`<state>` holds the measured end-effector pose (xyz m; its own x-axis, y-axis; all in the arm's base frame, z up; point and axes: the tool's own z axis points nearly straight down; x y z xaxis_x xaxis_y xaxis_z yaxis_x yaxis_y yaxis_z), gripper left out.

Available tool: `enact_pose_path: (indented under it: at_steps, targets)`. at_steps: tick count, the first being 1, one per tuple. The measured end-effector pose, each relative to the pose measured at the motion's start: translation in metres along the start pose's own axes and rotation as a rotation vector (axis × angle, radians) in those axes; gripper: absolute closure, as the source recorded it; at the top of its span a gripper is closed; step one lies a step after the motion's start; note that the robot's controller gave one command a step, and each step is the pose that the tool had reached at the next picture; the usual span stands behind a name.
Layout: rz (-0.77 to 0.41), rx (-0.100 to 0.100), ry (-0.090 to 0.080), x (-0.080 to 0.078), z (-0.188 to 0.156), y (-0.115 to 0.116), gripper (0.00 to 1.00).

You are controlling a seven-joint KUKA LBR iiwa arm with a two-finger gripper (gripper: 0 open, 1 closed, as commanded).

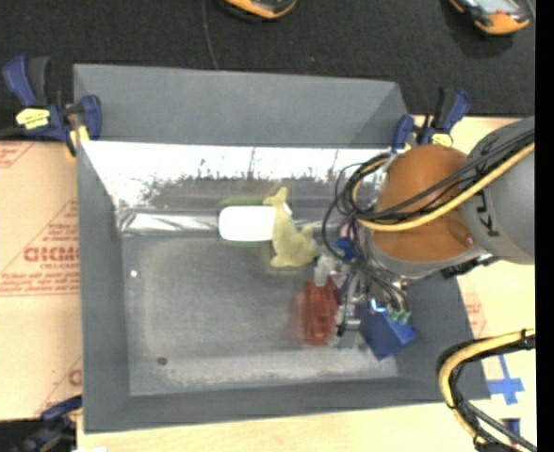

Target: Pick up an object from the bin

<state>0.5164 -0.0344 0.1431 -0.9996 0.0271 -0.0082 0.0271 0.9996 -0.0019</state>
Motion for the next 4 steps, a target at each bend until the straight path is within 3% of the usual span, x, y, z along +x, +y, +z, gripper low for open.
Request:
enact_pose_path:
  at_steps: [1, 2, 3, 4]
  targets:
    - [0.068, -0.002, -0.001, -0.016, 0.04, 0.002, 0.0]
    - [-0.178, 0.0, -0.003, -0.021, 0.058, 0.005, 0.0]
    - [-0.038, -0.004, -0.004, -0.01, 0.064, -0.005, 1.0]
    - [-0.039, -0.004, -0.004, -0.01, 0.064, -0.005, 1.0]
